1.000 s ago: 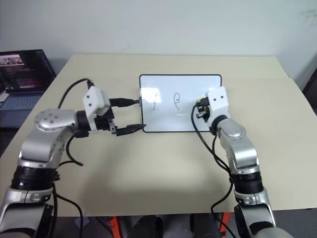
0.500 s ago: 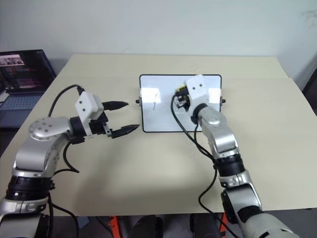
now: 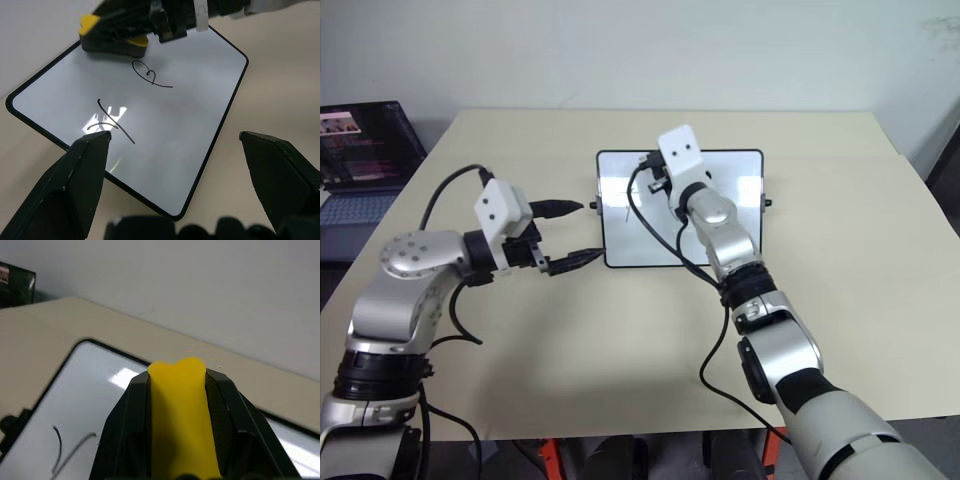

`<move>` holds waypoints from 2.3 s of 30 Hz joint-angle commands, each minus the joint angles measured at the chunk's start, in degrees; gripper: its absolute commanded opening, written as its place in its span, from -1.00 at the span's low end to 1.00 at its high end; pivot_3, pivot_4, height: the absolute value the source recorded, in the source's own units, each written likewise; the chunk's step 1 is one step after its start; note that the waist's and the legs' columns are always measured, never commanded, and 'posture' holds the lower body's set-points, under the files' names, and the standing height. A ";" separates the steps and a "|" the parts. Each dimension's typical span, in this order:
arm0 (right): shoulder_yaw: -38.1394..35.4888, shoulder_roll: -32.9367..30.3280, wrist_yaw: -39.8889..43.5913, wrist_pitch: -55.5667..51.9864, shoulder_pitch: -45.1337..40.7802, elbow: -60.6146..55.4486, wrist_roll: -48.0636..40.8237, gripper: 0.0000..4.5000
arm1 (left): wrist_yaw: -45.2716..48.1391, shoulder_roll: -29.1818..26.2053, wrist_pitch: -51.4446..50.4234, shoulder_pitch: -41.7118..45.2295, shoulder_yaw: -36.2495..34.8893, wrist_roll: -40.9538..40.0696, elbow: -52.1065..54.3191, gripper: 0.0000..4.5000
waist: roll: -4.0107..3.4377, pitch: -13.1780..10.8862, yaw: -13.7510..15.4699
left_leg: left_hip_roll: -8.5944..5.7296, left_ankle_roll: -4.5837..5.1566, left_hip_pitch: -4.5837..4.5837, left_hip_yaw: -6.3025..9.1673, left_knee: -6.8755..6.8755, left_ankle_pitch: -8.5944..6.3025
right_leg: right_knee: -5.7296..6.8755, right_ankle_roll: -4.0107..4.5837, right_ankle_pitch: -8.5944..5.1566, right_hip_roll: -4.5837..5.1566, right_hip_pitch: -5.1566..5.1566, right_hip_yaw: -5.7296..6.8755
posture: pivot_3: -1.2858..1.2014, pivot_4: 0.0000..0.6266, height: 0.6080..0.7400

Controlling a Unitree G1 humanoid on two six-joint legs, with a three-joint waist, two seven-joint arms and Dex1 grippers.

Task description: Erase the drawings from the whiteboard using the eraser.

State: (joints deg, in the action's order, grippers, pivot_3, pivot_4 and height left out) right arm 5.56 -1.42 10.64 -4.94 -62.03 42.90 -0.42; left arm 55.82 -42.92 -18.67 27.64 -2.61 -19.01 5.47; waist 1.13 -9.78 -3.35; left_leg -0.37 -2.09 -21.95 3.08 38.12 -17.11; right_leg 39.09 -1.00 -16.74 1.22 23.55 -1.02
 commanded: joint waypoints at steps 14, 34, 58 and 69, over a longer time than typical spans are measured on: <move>3.14 -1.26 1.41 -8.81 16.92 -21.46 3.71 -0.48 | 0.11 -0.26 -1.04 0.27 -0.82 -1.12 4.37 1.00 | 0.03 0.05 0.11 | 0.01 0.01 0.02 0.01 0.08 0.00 | 0.13 0.00 0.00 0.00 -0.01 -0.02 | 0.03 -0.52 1.00; 1.05 -5.91 3.08 -18.68 19.94 -35.98 2.68 -0.48 | 0.46 0.23 -1.19 0.55 -0.43 -1.15 3.98 1.00 | 0.03 0.04 0.13 | -0.03 0.25 0.17 0.04 0.75 -0.14 | 0.88 0.00 0.00 -0.07 -0.10 -0.06 | 0.03 -0.52 1.00; 2.13 -0.75 1.43 -1.69 8.31 -8.69 5.73 -0.48 | -0.15 -0.10 -2.86 0.29 -1.21 -1.20 5.45 1.00 | 0.03 0.03 0.08 | -0.02 0.25 0.11 0.07 0.70 -0.14 | 0.80 0.00 0.00 -0.04 -0.05 -0.04 | 0.03 -0.52 1.00; 4.72 -2.13 4.40 -4.91 17.62 -17.72 6.90 -0.48 | -0.33 -0.36 -3.13 0.34 -1.33 -1.16 5.53 1.00 | 0.03 0.04 0.13 | -0.02 0.25 0.12 0.08 0.71 -0.14 | 0.82 0.00 0.00 -0.04 -0.07 -0.04 | 0.03 -0.52 1.00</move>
State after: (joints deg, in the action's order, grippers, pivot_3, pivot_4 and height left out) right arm 9.88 -2.99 14.28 -8.58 -45.33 27.59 5.89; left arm 55.68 -42.56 -22.05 27.57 -2.46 -19.29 8.93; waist 1.16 -9.74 -3.22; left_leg -0.39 -1.84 -21.83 3.16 38.83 -17.25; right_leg 39.92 -1.00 -16.74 1.18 23.48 -1.05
